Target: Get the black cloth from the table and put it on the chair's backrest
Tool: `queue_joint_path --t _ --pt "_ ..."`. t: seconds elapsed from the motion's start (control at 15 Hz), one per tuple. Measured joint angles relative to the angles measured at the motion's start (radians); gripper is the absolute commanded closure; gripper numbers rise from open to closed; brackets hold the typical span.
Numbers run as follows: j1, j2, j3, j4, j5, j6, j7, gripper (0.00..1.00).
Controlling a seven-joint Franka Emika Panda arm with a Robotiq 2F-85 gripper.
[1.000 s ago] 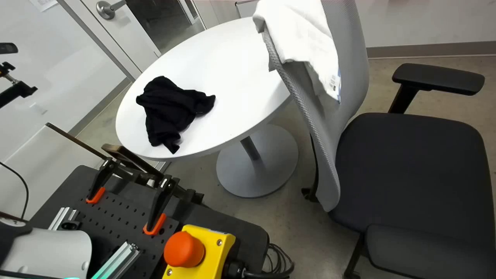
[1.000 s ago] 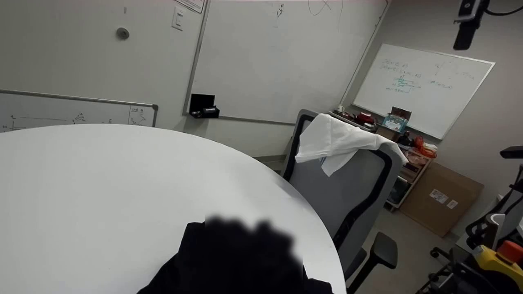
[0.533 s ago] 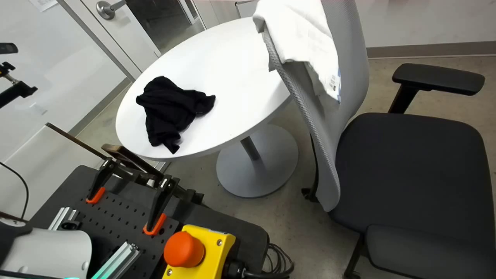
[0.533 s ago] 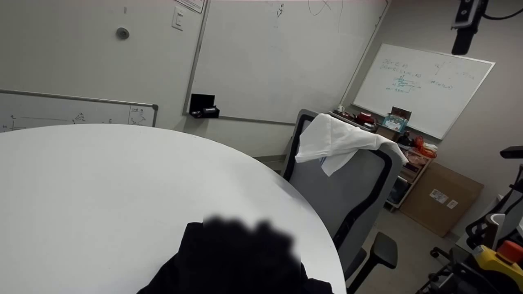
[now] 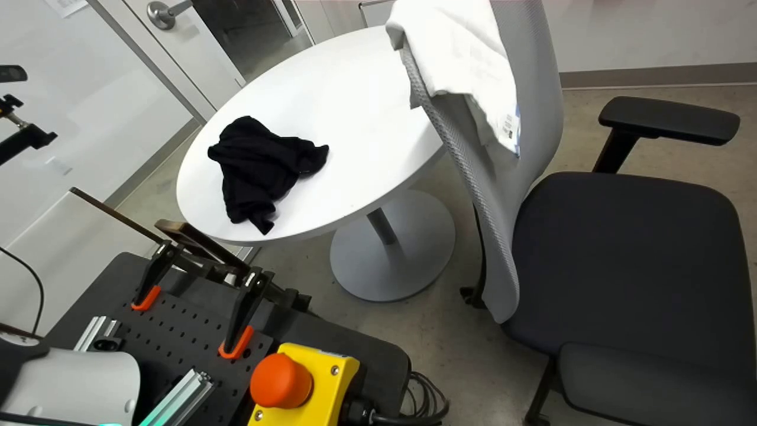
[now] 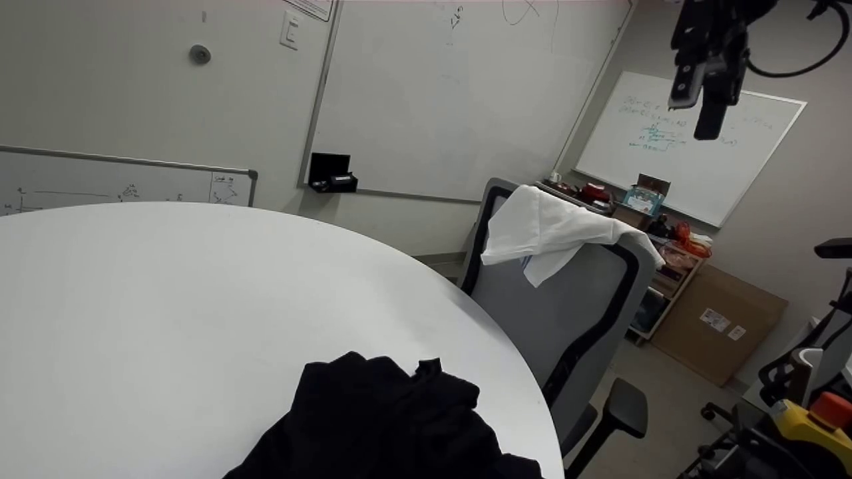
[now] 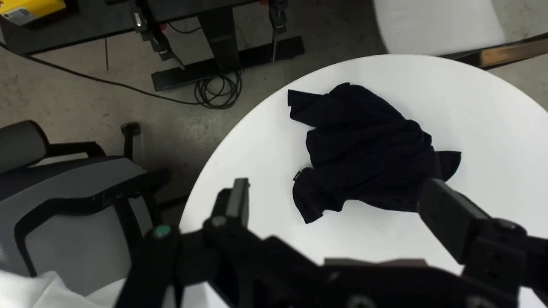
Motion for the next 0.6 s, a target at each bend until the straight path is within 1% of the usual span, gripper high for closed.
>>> queue_joint_path --t 0.2,0.6 --pt "0.002 0.052 0.011 -0.030 0.025 0.076 0.065 0.00" --pt "0.013 0.170 0.035 -0.093 0.033 0.293 0.205 0.00"
